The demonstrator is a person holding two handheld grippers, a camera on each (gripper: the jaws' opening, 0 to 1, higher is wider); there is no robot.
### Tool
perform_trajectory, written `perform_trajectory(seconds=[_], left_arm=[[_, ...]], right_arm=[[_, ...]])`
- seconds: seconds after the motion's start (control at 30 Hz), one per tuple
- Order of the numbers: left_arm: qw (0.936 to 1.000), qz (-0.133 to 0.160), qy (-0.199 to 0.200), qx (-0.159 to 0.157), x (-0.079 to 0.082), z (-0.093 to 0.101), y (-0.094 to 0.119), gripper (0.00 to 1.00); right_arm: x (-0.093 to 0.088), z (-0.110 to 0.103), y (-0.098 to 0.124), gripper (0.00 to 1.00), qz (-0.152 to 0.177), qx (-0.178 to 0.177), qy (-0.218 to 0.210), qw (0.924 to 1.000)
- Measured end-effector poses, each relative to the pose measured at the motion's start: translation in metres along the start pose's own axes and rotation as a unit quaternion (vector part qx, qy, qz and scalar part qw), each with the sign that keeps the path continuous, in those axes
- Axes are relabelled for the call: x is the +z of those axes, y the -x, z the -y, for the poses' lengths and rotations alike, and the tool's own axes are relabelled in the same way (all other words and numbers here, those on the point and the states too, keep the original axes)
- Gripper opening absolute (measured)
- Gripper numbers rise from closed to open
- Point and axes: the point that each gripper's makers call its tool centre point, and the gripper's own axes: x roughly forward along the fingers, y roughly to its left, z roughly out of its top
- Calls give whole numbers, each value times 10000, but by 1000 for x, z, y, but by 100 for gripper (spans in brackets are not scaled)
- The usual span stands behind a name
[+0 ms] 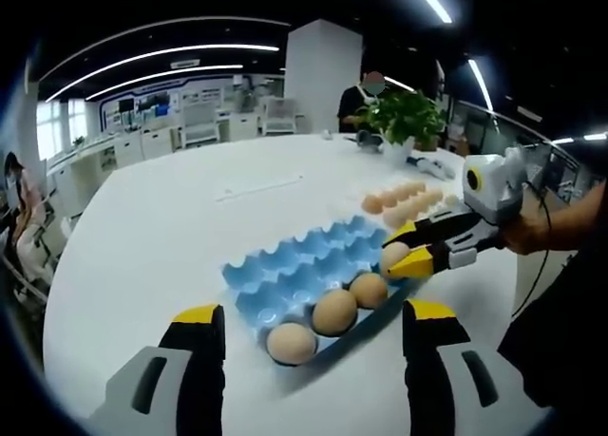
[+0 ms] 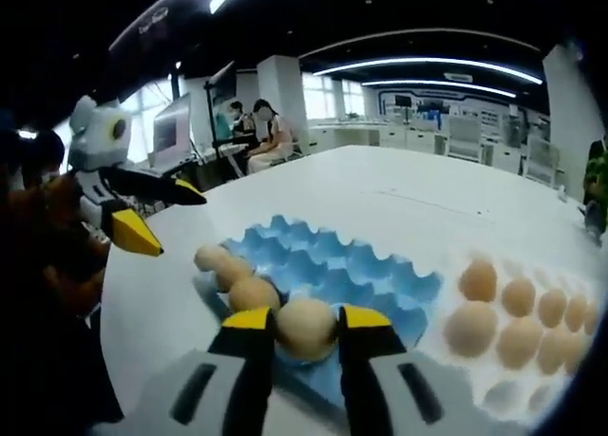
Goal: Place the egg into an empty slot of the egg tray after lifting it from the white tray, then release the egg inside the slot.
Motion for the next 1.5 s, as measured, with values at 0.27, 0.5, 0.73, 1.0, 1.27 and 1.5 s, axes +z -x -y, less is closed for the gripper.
perform_trajectory(seconds=[0.27, 0.5, 0.73, 1.0, 1.27, 1.5], left_arm=[[10000, -12, 18, 12, -1, 0, 1, 75], [10000, -9, 26, 37, -1, -2, 1, 75], [10000, -10, 45, 56, -3, -3, 1, 76], [10000, -27, 61, 65, -4, -4, 1, 75], [9985, 52, 521, 165, 0, -9, 0, 77], [9966, 276, 759, 184, 11, -12, 1, 88]], right_arm=[[-4, -1, -3, 26, -65, 31, 42, 10000], [-4, -1, -5, 26, -69, 46, 120, 9999], [-4, -1, -5, 27, -40, 34, 146, 9999], [-4, -3, -7, 27, -10, 26, 294, 9996], [-5, -4, -7, 27, 41, 4, 450, 9990], [-5, -3, -7, 27, 57, -18, 471, 9989]])
